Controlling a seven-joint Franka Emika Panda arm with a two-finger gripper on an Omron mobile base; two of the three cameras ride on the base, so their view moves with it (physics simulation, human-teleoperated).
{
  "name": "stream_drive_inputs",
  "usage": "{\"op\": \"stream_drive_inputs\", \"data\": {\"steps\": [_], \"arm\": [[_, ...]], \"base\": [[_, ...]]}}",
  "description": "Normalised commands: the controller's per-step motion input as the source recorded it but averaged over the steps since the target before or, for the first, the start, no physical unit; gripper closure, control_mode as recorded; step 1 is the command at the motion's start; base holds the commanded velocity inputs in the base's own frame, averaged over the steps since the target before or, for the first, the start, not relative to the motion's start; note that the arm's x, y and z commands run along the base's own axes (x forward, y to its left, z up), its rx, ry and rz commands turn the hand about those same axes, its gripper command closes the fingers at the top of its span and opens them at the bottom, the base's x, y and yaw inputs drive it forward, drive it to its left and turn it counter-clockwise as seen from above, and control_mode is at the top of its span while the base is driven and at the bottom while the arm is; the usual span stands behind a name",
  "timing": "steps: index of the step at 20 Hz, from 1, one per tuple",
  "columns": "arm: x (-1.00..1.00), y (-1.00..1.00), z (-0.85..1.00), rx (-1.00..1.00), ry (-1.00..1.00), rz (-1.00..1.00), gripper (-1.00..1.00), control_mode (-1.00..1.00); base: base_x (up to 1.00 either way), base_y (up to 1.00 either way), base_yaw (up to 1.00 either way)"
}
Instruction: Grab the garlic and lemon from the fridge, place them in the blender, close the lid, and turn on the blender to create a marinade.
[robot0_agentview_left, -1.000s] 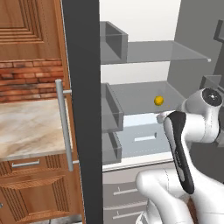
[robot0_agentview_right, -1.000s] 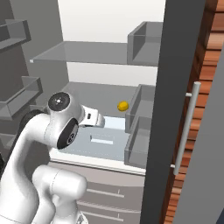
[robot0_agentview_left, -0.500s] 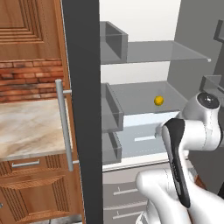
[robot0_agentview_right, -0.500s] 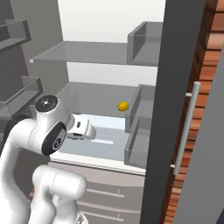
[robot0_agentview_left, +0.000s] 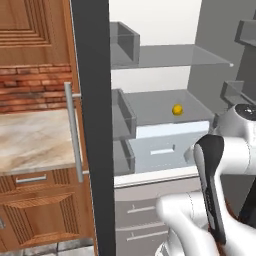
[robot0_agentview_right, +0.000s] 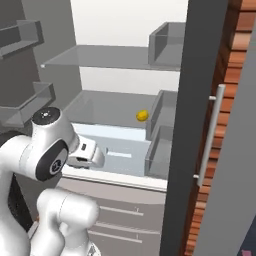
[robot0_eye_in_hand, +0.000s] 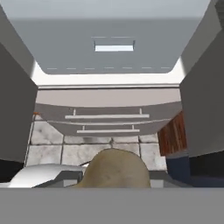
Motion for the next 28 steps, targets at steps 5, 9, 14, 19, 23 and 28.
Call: {"op": "stream_drive_inputs", "data": {"steps": [5, 9, 14, 19, 23, 28], "arm": [[0.0, 0.0, 0.0, 0.0, 0.0, 0.0, 1.0, 1.0], [0.0, 0.0, 0.0, 0.0, 0.0, 0.0, 1.0, 1.0], [0.0, 0.0, 0.0, 0.0, 0.0, 0.0, 1.0, 1.0], [0.0, 0.0, 0.0, 0.0, 0.0, 0.0, 1.0, 1.0], [0.0, 0.0, 0.0, 0.0, 0.0, 0.0, 1.0, 1.0], [0.0, 0.0, 0.0, 0.0, 0.0, 0.0, 1.0, 1.0]], "base": [[-1.0, 0.05, 0.0], [-1.0, 0.06, 0.0], [-0.95, 0.11, 0.02], [-0.47, 0.22, 0.4], [-0.03, 0.21, 0.86], [0.0, 0.1, 0.95]]}}
